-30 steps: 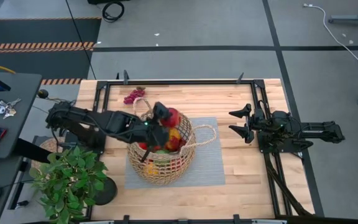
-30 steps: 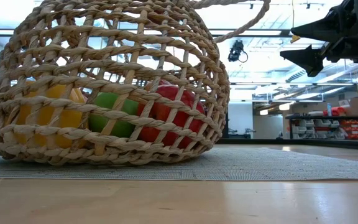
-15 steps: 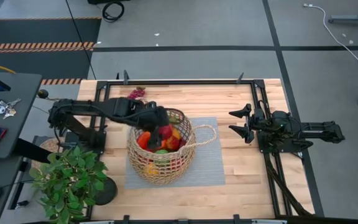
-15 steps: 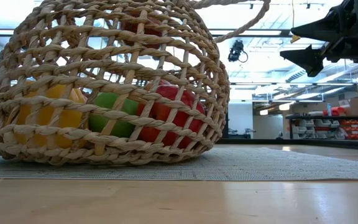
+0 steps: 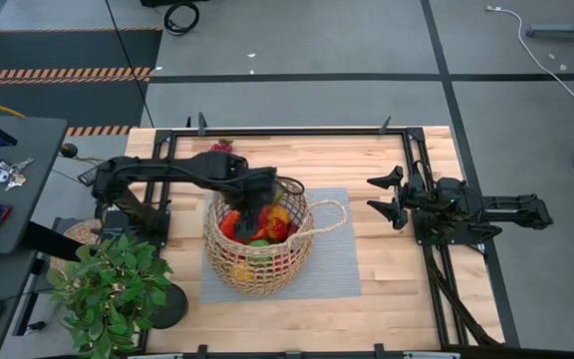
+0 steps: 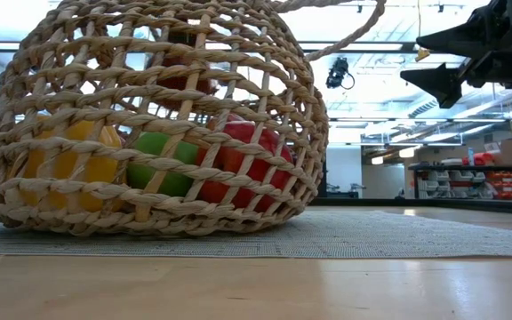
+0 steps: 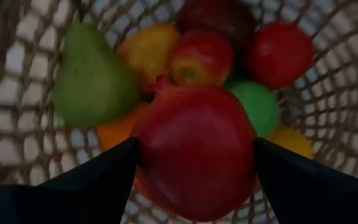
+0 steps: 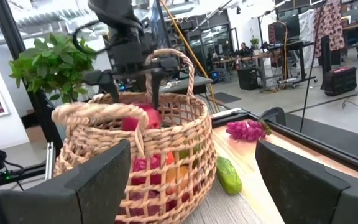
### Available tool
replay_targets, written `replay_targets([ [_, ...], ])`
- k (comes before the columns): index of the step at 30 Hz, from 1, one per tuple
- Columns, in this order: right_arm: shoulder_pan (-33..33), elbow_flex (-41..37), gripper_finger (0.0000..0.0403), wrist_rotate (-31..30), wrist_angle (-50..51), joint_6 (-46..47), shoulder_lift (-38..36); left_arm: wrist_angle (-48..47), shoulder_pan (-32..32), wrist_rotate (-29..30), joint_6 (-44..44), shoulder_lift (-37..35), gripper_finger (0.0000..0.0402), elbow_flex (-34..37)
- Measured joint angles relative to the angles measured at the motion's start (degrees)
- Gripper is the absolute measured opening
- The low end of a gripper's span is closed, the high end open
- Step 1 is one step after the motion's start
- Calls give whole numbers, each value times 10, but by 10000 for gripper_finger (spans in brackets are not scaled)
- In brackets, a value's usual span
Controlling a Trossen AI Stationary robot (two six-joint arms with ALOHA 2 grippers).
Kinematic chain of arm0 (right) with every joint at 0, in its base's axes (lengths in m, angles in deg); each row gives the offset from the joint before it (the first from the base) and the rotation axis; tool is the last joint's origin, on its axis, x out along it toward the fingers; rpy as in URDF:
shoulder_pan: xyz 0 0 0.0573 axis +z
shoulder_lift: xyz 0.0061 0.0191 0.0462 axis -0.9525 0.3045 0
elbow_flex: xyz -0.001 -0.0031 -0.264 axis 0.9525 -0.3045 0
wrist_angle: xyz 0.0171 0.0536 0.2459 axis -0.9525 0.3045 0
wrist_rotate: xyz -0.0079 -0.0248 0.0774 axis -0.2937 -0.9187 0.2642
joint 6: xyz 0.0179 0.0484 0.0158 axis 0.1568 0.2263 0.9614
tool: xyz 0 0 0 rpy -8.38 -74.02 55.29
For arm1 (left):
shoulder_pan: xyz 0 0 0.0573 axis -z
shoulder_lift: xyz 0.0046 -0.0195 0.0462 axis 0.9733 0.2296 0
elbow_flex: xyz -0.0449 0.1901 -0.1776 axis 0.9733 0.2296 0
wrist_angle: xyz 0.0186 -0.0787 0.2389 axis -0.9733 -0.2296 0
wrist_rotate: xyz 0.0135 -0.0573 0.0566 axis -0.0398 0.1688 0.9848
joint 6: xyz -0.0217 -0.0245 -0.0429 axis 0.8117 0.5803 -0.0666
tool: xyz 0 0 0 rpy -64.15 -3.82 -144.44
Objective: Build produce basket
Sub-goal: Put the red pomegranate into the brown woven basket
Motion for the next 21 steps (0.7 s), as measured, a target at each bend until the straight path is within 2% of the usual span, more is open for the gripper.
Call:
replay_targets([
  [4,0,0,348,0,-7,0,4,-31,0,0,-9,15,315,0],
  [12,0,0,348,-3,-14,0,7,-25,-4,5,-4,18,316,-1],
  [21,0,0,348,-2,-12,0,7,-23,-16,14,7,18,316,-43],
])
